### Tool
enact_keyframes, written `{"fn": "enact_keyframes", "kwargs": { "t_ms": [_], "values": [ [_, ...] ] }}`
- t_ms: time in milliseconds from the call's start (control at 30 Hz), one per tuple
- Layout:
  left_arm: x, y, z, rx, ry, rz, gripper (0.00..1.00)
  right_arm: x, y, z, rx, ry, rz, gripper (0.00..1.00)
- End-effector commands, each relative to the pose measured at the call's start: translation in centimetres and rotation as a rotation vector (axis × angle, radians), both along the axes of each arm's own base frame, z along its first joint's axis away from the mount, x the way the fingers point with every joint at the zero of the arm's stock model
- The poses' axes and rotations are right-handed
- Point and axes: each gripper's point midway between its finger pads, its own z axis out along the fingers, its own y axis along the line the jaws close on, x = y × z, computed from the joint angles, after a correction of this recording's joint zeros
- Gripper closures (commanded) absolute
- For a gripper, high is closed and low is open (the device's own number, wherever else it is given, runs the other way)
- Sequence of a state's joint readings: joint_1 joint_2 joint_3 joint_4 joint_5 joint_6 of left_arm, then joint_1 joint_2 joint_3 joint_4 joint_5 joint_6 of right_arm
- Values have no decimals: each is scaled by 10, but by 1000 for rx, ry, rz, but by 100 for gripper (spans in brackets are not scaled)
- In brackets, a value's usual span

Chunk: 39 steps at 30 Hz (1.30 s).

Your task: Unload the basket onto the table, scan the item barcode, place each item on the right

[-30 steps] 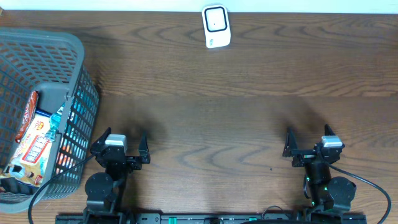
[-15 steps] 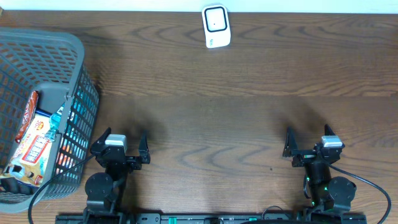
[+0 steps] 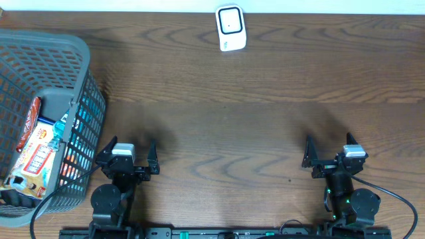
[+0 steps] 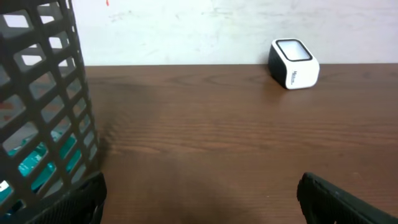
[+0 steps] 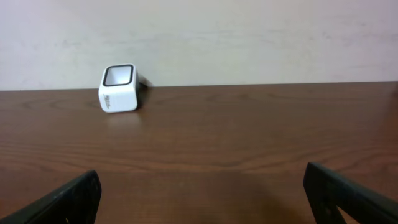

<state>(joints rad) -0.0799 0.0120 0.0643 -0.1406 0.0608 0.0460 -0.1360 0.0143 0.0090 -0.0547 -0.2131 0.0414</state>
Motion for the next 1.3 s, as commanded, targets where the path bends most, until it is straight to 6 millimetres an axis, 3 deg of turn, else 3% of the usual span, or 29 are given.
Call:
{"fn": "enact_keyframes", "kwargs": {
  "t_ms": [0,333,633,833,1033,1267],
  "values": [
    [-1,5,-13,27,36,22,2,0,0,0,10,-2,0,1],
    [-1,2,-12,-14,38,14,2,0,0,0,10,-2,0,1],
    [-6,-25,-15,-198,93,-110,2,0,0,0,10,-1,0,1],
    [-12,-28,-20,-238,196,-110,2,0,0,0,9,-2,0,1],
    [-10,-28,5,-238,200,-110,2,0,0,0,10,-2,0,1],
    [-7,-28,49,-239,147,-117,2,0,1,0,10,-2,0,1]
  ]
}}
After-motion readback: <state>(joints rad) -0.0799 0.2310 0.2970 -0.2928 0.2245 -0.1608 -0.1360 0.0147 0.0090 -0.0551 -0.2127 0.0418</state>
